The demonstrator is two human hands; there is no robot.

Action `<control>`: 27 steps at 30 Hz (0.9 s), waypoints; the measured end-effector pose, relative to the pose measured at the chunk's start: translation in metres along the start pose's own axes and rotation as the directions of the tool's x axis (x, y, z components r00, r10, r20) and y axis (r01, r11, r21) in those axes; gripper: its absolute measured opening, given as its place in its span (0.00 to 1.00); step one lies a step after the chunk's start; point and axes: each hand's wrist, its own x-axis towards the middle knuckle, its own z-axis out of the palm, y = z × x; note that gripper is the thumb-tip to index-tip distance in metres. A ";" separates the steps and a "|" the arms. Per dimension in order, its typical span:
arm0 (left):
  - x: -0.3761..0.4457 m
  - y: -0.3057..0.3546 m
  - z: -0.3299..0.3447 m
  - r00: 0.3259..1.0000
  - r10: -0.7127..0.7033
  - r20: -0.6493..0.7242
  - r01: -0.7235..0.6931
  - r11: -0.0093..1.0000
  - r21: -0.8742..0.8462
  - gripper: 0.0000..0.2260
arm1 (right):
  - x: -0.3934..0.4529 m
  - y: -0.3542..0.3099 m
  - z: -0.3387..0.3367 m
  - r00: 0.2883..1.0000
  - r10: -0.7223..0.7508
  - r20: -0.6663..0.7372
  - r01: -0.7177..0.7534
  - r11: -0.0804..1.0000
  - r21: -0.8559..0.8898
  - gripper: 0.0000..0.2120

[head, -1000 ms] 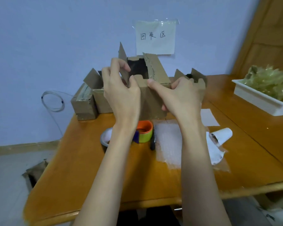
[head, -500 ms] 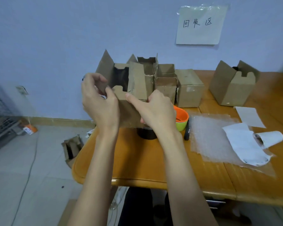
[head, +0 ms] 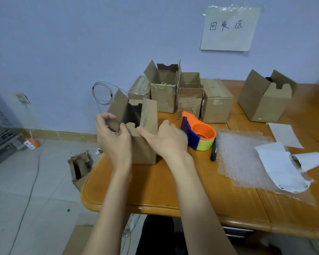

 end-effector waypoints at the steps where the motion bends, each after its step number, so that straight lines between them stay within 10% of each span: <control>1: -0.001 0.001 0.001 1.000 -0.023 0.001 0.023 1.000 -0.009 0.13 | 0.001 -0.002 -0.003 0.999 -0.001 -0.054 0.001 1.000 0.001 0.38; 9: -0.015 0.011 0.020 0.985 -0.170 -0.004 0.169 0.978 -0.124 0.12 | 0.024 -0.004 -0.009 0.995 0.054 -0.090 -0.043 0.993 0.114 0.38; 27: -0.014 0.000 0.037 0.994 -0.110 -0.018 0.105 0.979 -0.173 0.18 | 0.042 0.002 -0.031 0.996 0.052 -0.070 -0.037 0.980 0.198 0.03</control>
